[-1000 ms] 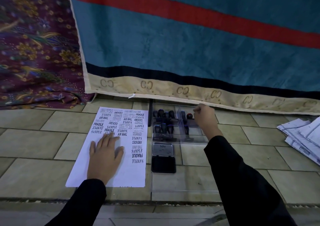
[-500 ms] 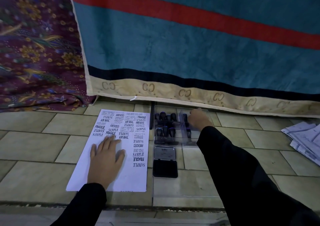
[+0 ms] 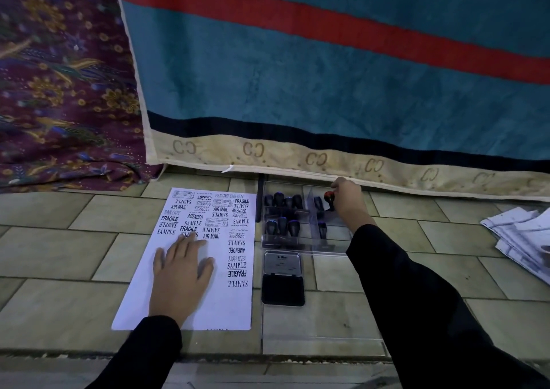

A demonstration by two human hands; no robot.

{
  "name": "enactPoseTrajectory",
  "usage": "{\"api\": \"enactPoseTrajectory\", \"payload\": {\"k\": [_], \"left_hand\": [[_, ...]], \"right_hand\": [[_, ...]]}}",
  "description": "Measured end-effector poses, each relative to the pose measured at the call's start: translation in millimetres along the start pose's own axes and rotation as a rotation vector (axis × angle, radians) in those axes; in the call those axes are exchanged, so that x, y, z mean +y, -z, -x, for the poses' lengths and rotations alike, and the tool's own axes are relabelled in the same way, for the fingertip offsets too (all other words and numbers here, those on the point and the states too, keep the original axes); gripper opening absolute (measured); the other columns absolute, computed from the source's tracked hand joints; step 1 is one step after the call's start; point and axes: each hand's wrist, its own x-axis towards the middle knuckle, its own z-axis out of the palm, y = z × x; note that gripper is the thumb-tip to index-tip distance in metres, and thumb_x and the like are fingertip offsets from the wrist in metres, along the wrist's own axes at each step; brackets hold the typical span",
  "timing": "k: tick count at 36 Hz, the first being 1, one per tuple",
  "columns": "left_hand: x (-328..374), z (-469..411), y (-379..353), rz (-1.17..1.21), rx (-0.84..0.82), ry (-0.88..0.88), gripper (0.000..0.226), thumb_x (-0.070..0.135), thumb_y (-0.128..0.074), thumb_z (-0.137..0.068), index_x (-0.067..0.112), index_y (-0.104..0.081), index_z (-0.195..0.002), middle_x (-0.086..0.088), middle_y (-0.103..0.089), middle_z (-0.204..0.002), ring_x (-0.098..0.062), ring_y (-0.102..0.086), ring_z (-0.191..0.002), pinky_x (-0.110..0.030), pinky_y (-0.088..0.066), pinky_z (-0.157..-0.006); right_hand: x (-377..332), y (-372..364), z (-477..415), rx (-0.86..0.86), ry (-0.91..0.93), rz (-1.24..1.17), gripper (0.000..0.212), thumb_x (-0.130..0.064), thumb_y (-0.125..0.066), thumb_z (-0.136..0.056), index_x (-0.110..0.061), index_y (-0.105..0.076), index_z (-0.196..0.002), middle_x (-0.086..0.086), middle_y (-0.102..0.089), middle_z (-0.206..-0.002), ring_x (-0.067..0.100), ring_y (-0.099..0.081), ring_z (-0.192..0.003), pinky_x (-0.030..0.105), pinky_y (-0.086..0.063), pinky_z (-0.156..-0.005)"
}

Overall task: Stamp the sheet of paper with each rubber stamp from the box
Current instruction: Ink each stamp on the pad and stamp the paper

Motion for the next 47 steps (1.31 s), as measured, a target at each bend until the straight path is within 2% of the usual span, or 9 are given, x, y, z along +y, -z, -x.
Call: {"api": "enactPoseTrajectory", "payload": {"k": [4, 8, 11, 14, 22, 28, 41, 44, 47], "left_hand": [[0, 0, -1, 0.003, -0.004, 0.008, 0.060, 0.053, -0.020, -0.085, 0.024, -0.050, -0.127, 0.003, -0.040, -0.147, -0.016, -0.029, -0.139, -0.049, -0.011, -0.115], [0, 0, -1, 0.009, -0.001, 0.008, 0.057, 0.052, -0.021, -0.085, 0.025, -0.049, -0.127, 0.004, -0.040, -0.147, -0.015, -0.028, -0.139, -0.048, -0.010, -0.115], [0, 1, 0, 0.014, 0.003, 0.003, 0.056, 0.052, -0.022, -0.086, 0.025, -0.049, -0.127, 0.004, -0.041, -0.147, -0.015, -0.028, -0.139, -0.048, -0.011, -0.115], [0, 0, 1, 0.015, -0.002, 0.004, 0.058, 0.053, -0.020, -0.086, 0.025, -0.048, -0.128, 0.004, -0.040, -0.147, -0.015, -0.026, -0.140, -0.048, -0.010, -0.115], [-1, -1, 0, -0.004, -0.002, 0.001, 0.060, 0.054, -0.020, -0.085, 0.024, -0.050, -0.128, 0.003, -0.041, -0.147, -0.016, -0.029, -0.139, -0.049, -0.012, -0.115], [-2, -1, -1, -0.003, -0.003, 0.001, 0.059, 0.053, -0.023, -0.085, 0.024, -0.050, -0.127, 0.003, -0.041, -0.147, -0.017, -0.029, -0.139, -0.049, -0.012, -0.115], [-2, -1, 0, 0.006, -0.007, -0.004, 0.053, 0.048, -0.030, -0.087, 0.022, -0.050, -0.128, 0.001, -0.040, -0.148, -0.018, -0.028, -0.140, -0.049, -0.009, -0.115], [-2, 0, 0, 0.030, -0.005, -0.009, 0.045, 0.044, -0.036, -0.093, 0.023, -0.049, -0.130, 0.002, -0.038, -0.149, -0.016, -0.025, -0.141, -0.048, -0.007, -0.116], [-3, -1, 1, 0.070, -0.004, -0.008, 0.040, 0.038, -0.047, -0.094, 0.023, -0.048, -0.131, 0.003, -0.035, -0.151, -0.014, -0.022, -0.142, -0.048, -0.005, -0.117]], "right_hand": [[-4, 1, 0, -0.046, -0.049, 0.012, 0.022, -0.001, -0.049, -0.089, -0.003, -0.068, -0.101, 0.016, -0.066, -0.108, 0.029, -0.062, -0.097, 0.034, -0.053, -0.087], [-6, -2, 0, -0.029, -0.064, 0.000, 0.015, -0.015, -0.068, -0.084, -0.002, -0.067, -0.092, 0.012, -0.066, -0.092, 0.023, -0.059, -0.081, 0.034, -0.053, -0.079], [-10, -3, 2, -0.027, -0.090, 0.002, 0.020, -0.016, -0.072, -0.081, -0.003, -0.062, -0.093, 0.013, -0.062, -0.090, 0.026, -0.060, -0.084, 0.034, -0.052, -0.076], [-12, -5, 2, 0.003, -0.092, 0.012, 0.016, -0.011, -0.070, -0.081, -0.004, -0.058, -0.089, 0.018, -0.064, -0.097, 0.031, -0.062, -0.088, 0.034, -0.052, -0.072], [-3, 1, -2, 0.020, -0.079, -0.043, 0.027, -0.007, -0.061, -0.086, 0.000, -0.055, -0.111, 0.022, -0.060, -0.110, 0.034, -0.061, -0.095, 0.038, -0.055, -0.078], [10, 15, 0, 0.066, -0.006, -0.012, 0.034, 0.000, -0.055, -0.088, -0.004, -0.058, -0.121, 0.021, -0.052, -0.127, 0.034, -0.053, -0.113, 0.029, -0.041, -0.096], [9, 39, 63, 0.281, 0.198, -0.221, 0.029, -0.001, -0.054, -0.089, -0.010, -0.057, -0.116, 0.012, -0.056, -0.118, 0.025, -0.058, -0.102, 0.030, -0.048, -0.092], [-5, 40, 91, 0.227, 0.209, -0.334, 0.027, -0.003, -0.055, -0.090, -0.012, -0.057, -0.115, 0.009, -0.061, -0.110, 0.021, -0.061, -0.095, 0.035, -0.055, -0.086], [-20, 34, 126, 0.048, 0.241, -0.374, 0.028, -0.007, -0.056, -0.090, -0.016, -0.057, -0.117, -0.009, -0.060, -0.102, 0.010, -0.060, -0.096, 0.024, -0.055, -0.082]]}}
